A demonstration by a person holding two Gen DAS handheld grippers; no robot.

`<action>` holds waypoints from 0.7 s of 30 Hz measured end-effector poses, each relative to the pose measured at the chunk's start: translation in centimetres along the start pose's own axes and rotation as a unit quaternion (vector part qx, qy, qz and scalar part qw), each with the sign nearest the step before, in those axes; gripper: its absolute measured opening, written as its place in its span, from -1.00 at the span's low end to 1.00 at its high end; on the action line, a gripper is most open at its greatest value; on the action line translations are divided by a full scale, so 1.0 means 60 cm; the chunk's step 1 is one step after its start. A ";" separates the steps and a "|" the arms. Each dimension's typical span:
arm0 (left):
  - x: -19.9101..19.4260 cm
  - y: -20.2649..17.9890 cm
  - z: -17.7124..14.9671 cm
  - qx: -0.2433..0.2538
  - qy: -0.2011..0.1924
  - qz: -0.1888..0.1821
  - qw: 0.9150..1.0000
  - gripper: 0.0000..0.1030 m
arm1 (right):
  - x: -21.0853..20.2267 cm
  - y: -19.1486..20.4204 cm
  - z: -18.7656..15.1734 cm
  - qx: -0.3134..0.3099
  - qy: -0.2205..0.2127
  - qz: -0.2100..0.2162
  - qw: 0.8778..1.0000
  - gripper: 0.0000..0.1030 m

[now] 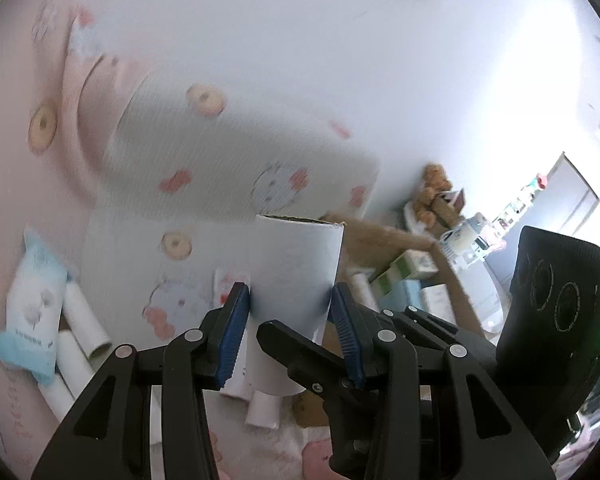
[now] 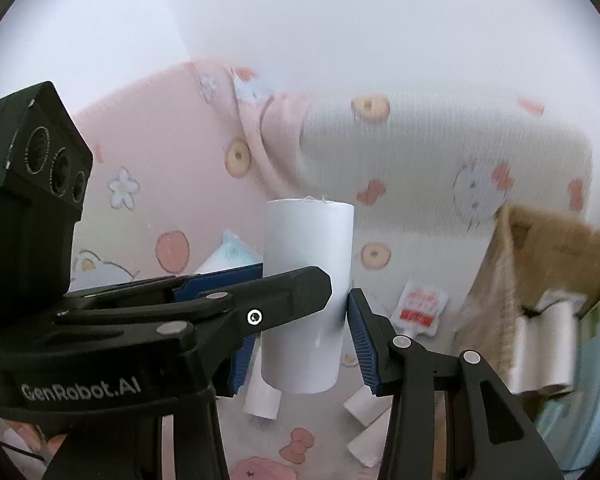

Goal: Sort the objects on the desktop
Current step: 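Lift the held roll with both tools and carry it toward the box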

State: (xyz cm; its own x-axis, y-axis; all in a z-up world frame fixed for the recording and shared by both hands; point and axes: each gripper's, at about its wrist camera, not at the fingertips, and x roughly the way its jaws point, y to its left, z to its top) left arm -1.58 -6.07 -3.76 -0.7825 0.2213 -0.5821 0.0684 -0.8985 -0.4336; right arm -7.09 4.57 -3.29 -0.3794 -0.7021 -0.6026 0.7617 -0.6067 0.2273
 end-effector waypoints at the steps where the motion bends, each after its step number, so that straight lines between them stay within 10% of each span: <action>1: -0.005 -0.013 0.004 0.004 -0.007 -0.002 1.000 -0.11 | -0.012 0.001 0.004 -0.004 -0.008 -0.005 1.000 -0.18; 9: 0.010 -0.064 0.028 0.035 -0.005 -0.014 0.999 -0.11 | -0.063 -0.021 0.023 -0.023 -0.050 -0.043 0.998 -0.19; 21: 0.073 -0.080 0.037 0.036 0.056 -0.005 0.998 -0.11 | -0.027 -0.098 0.022 0.040 0.003 -0.028 0.999 -0.18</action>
State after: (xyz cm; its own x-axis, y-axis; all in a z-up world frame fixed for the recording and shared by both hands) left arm -6.68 -1.61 -2.69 -0.7080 0.2681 -0.6534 0.0130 -0.9200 -0.3916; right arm -11.64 8.80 -2.65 -0.4158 -0.6643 -0.6211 0.6949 -0.6727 0.2543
